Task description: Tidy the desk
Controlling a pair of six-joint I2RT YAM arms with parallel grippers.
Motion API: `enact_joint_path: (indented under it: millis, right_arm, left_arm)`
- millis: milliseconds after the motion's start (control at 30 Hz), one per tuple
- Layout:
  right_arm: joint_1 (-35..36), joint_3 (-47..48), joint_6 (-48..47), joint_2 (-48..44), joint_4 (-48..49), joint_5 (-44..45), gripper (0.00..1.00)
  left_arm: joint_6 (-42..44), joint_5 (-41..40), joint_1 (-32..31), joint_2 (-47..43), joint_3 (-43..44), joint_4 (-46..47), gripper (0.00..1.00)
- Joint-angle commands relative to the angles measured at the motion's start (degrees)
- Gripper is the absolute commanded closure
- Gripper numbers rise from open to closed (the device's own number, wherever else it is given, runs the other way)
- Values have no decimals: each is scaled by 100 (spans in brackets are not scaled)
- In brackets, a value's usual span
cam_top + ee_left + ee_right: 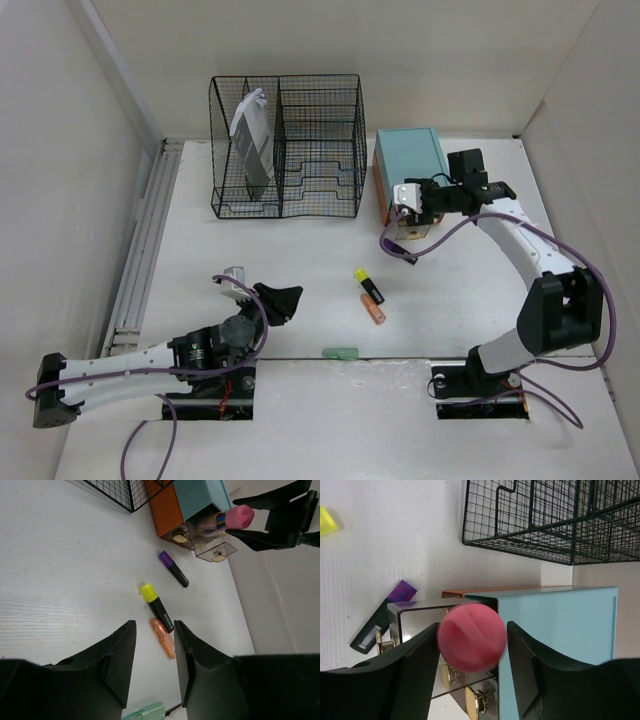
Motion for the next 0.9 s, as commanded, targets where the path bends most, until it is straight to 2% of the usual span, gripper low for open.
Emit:
enact_joint_path:
  millis: [0, 67, 500, 600, 633, 767, 833, 867]
  right_arm:
    - [5, 190, -172, -189, -27, -96, 38]
    - [5, 190, -172, -249, -90, -149, 32]
    - [5, 348, -278, -803, -871, -545, 30]
    - [5, 410, -278, -936, -1125, -746, 38]
    - [5, 462, -278, -936, -1196, -800, 52]
    - [5, 524, -155, -936, -1381, -923, 81]
    - [5, 524, -93, -936, -1451, -923, 91]
    - [5, 524, -93, -936, -1452, -923, 91]
  left_arm:
    - [-19, -109, -15, 15, 72, 7, 67]
    - [-71, -109, -15, 15, 72, 7, 67]
    - [-71, -109, -15, 15, 72, -46, 67]
    - [-71, -109, -15, 15, 72, -46, 67]
    - [-71, -109, -15, 15, 72, 15, 67]
    - [-10, -162, -15, 67, 72, 69, 67]
    - [-10, -162, -15, 68, 72, 69, 67]
    - [-10, -162, -15, 68, 72, 69, 67]
